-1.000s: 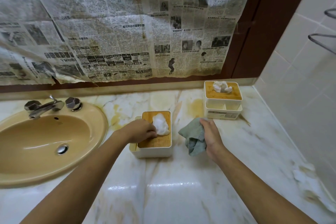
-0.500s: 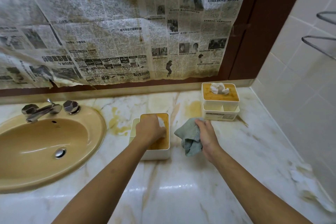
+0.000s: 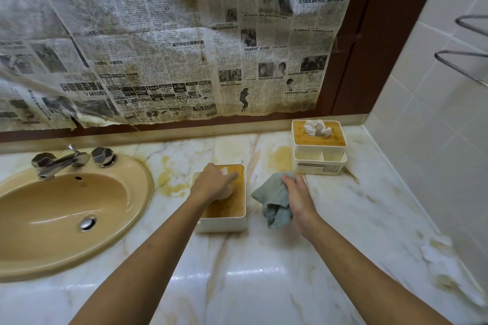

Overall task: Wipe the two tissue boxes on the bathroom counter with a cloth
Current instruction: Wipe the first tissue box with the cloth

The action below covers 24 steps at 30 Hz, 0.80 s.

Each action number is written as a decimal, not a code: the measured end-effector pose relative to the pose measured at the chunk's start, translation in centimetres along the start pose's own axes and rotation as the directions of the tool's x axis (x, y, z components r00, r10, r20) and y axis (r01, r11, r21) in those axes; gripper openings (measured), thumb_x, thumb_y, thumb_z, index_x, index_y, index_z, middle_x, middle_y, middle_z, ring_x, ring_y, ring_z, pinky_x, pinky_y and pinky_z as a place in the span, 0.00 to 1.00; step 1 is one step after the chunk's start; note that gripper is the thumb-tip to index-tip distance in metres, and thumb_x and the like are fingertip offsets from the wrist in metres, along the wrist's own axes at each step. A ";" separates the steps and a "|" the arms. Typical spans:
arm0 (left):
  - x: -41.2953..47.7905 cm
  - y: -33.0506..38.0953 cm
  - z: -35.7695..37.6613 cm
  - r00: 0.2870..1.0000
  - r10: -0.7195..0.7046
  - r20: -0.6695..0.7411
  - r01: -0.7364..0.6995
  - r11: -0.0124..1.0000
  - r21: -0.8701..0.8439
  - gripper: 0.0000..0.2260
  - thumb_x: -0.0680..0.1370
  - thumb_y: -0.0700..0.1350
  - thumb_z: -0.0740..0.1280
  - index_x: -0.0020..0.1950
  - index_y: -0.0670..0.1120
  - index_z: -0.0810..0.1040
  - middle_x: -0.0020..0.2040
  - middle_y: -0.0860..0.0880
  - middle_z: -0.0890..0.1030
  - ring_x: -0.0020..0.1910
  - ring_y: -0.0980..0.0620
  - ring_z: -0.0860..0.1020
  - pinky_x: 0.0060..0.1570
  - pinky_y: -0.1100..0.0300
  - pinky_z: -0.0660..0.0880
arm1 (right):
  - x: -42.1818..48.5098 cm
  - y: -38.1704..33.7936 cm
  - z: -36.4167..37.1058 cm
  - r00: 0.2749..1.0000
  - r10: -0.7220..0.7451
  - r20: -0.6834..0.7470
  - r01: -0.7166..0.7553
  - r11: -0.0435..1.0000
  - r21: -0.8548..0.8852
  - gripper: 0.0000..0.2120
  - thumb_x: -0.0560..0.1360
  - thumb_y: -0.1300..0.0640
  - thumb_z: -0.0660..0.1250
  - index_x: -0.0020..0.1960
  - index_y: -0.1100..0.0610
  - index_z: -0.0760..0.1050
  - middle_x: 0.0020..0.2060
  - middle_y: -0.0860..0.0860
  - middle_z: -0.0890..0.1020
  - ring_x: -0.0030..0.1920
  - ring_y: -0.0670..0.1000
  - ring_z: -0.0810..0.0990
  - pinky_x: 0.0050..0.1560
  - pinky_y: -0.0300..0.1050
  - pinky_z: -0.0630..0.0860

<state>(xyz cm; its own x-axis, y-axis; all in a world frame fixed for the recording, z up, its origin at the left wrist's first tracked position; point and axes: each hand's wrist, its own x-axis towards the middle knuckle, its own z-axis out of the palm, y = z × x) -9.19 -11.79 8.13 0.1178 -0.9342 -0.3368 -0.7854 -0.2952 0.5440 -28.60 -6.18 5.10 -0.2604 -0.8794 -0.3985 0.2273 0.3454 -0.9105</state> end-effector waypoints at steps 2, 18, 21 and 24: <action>0.1 -0.3 0.1 1.000 -0.013 -0.001 0.013 1.000 0.026 0.26 0.73 0.57 0.70 0.62 0.42 0.68 0.56 0.45 0.77 0.54 0.43 0.76 0.45 0.53 0.72 | 0.0 0.0 -0.1 1.000 0.000 0.003 0.000 1.000 0.002 0.10 0.81 0.52 0.62 0.56 0.58 0.72 0.46 0.53 0.78 0.45 0.52 0.78 0.45 0.48 0.76; -0.1 0.6 0.4 0.996 -0.065 0.054 0.075 0.977 -0.200 0.16 0.83 0.36 0.56 0.38 0.50 0.62 0.41 0.46 0.72 0.46 0.45 0.71 0.39 0.58 0.70 | -0.2 -0.1 -0.1 1.000 0.001 0.015 0.000 0.997 -0.079 0.11 0.81 0.52 0.62 0.55 0.60 0.72 0.45 0.55 0.77 0.44 0.52 0.77 0.43 0.47 0.74; 0.1 0.6 0.5 0.994 -0.080 0.078 0.097 0.962 -0.256 0.18 0.80 0.35 0.60 0.37 0.52 0.59 0.40 0.47 0.71 0.36 0.48 0.72 0.38 0.57 0.72 | -0.4 -0.3 0.0 0.999 -0.012 0.030 0.016 0.995 -0.103 0.10 0.81 0.53 0.61 0.54 0.59 0.72 0.45 0.54 0.77 0.42 0.51 0.77 0.39 0.44 0.73; 0.4 0.1 -0.1 0.989 -0.019 0.146 0.041 0.988 -0.151 0.07 0.78 0.35 0.64 0.41 0.42 0.73 0.35 0.47 0.69 0.33 0.47 0.70 0.35 0.58 0.69 | -0.6 -0.3 0.1 0.999 -0.006 0.052 0.010 0.997 -0.081 0.10 0.81 0.52 0.62 0.57 0.59 0.72 0.47 0.54 0.80 0.45 0.51 0.79 0.43 0.45 0.75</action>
<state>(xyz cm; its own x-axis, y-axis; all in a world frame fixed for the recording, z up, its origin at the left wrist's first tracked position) -9.22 -12.19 8.13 0.0427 -0.8892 -0.4554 -0.6791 -0.3602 0.6396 -28.38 -5.76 5.62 -0.2124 -0.8974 -0.3867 0.1481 0.3616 -0.9205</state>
